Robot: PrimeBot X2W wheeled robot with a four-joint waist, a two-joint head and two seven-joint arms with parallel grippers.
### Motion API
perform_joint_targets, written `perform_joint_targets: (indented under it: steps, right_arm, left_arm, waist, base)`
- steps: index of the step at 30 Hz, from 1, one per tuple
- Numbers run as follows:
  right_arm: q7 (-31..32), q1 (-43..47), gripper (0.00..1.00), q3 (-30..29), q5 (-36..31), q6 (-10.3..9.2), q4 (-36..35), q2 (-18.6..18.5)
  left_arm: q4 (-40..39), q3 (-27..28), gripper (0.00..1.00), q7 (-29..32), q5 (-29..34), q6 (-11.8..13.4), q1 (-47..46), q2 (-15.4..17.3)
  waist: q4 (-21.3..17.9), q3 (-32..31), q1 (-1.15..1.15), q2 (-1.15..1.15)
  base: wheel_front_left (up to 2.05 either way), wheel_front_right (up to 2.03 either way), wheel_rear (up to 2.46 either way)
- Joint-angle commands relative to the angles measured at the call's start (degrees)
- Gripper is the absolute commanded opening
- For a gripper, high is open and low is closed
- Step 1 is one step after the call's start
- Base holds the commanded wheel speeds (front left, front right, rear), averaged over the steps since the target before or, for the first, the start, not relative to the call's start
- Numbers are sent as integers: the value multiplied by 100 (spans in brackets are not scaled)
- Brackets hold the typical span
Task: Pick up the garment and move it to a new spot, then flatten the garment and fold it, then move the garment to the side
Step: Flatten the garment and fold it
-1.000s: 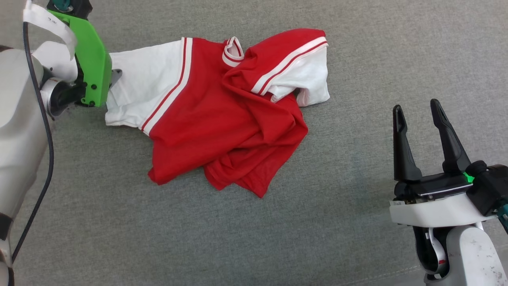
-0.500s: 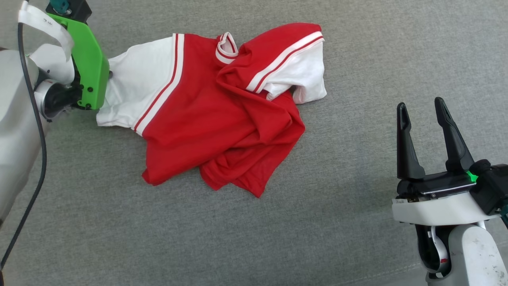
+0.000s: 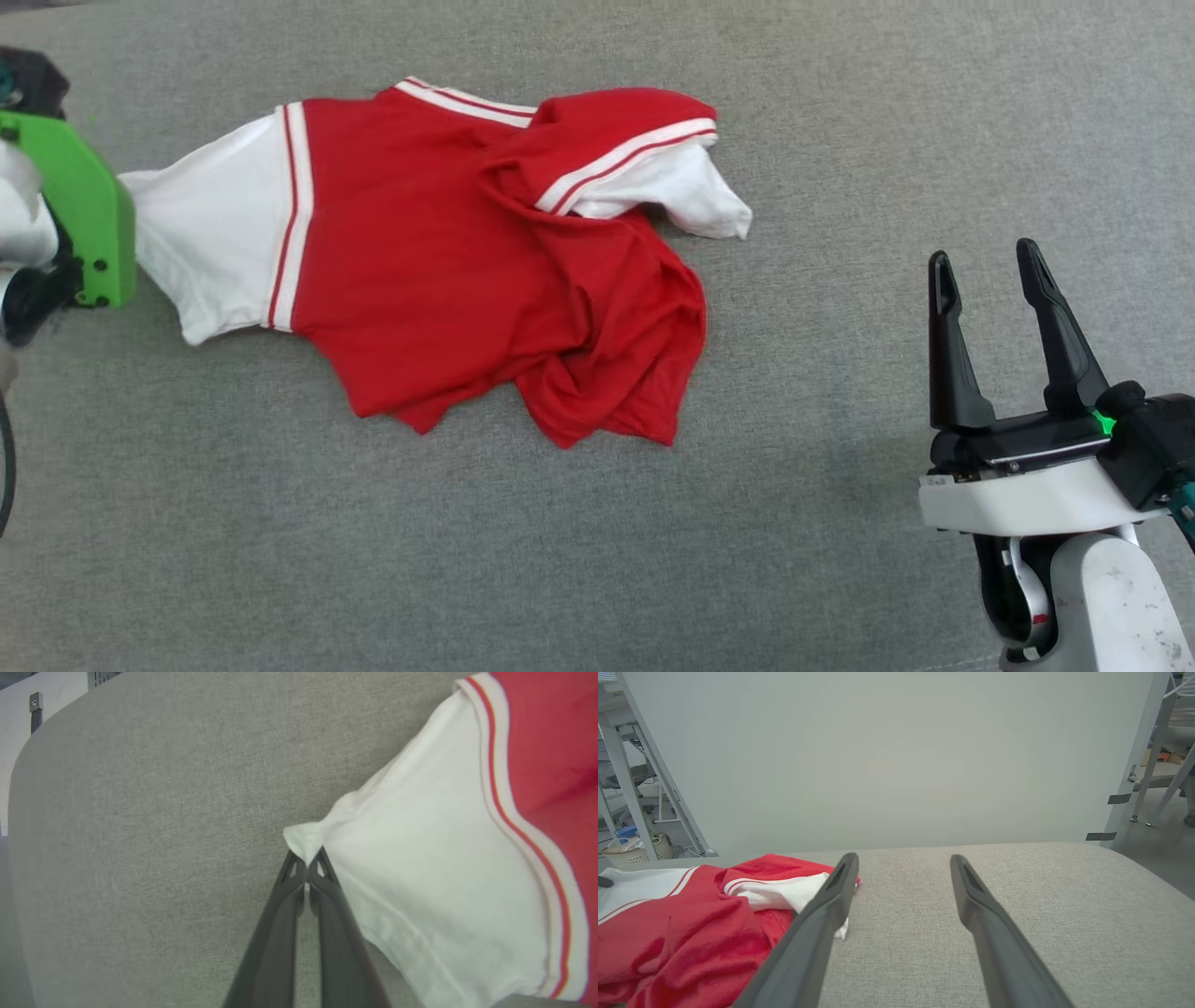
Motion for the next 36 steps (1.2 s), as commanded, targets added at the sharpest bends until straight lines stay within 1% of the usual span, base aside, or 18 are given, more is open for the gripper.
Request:
perform_joint_targets:
  steps: [1,5,8,9,10,11,13,15,16,20,22,25,27,29,32,36]
  right_arm:
    - [-26,72,100,2,-45,-5,18,-3]
    - [-26,146,100,-4,-93,-5,21,-3]
    - [-26,205,100,-60,-113,-5,25,-3]
    - [-26,223,100,-76,-116,-5,30,-3]
    - [-26,246,100,-87,-121,-5,41,-3]
    - [-26,263,100,-86,-128,-5,52,-3]
    - [-26,287,100,-92,-137,-5,78,-3]
    - [-26,320,100,-136,-139,-5,85,-3]
    - [-26,346,100,-168,-142,-5,90,-3]
    - [-26,419,100,-278,-190,-5,69,-3]
    - [-26,426,100,-346,-243,-5,36,-3]
    - [-26,387,100,-435,-330,-5,-9,-3]
    - [-26,320,100,-479,-456,-5,-58,-3]
    - [-26,218,100,-538,-584,-5,-129,-9]
    - [-26,-14,100,-616,-640,-5,-201,-99]
    - [-26,-424,100,-617,-554,-5,-170,-304]
  left_arm:
    - [126,22,0,-100,-54,6,169,81]
    - [484,64,0,-336,-130,55,492,157]
    - [669,105,0,-559,-219,63,707,51]
    - [708,118,25,-690,-215,89,740,11]
    - [739,102,96,-897,-157,120,767,-35]
    - [749,79,100,-1105,-85,146,777,-67]
    - [750,70,100,-1686,67,244,771,-161]
    - [745,103,100,-2335,187,401,765,-296]
    - [739,31,100,-2622,330,469,783,-365]
    - [677,18,100,-3527,509,678,866,-635]
    - [609,23,100,-3839,593,805,918,-718]
    - [384,169,100,-4061,649,1008,1049,-768]
    - [81,313,100,-4101,761,1221,1182,-786]
    - [-501,553,100,-4106,1066,1562,1363,-767]
    - [-1467,1055,100,-4108,1426,2030,1937,-799]
    - [-2572,1710,100,-4109,1954,2534,2801,-847]
  waist:
    - [82,-91,0,0]
    - [88,-115,0,0]
    - [125,-144,0,0]
    - [141,-161,0,0]
    - [159,-194,0,0]
    - [173,-223,0,0]
    - [213,-319,0,0]
    - [280,-443,0,0]
    - [321,-517,0,0]
    - [491,-781,0,0]
    - [574,-892,0,0]
    - [674,-1015,0,0]
    - [760,-1075,0,0]
    - [857,-1112,0,0]
    - [976,-1150,0,0]
    - [1082,-1164,0,0]
  base:
    - [0,0,0]
    - [0,0,0]
    - [0,0,0]
    - [0,0,0]
    - [0,0,0]
    - [0,0,0]
    - [0,0,0]
    - [0,0,0]
    - [0,0,0]
    - [0,0,0]
    - [0,0,0]
    - [0,0,0]
    - [0,0,0]
    - [0,0,0]
    - [0,0,0]
    - [0,0,0]
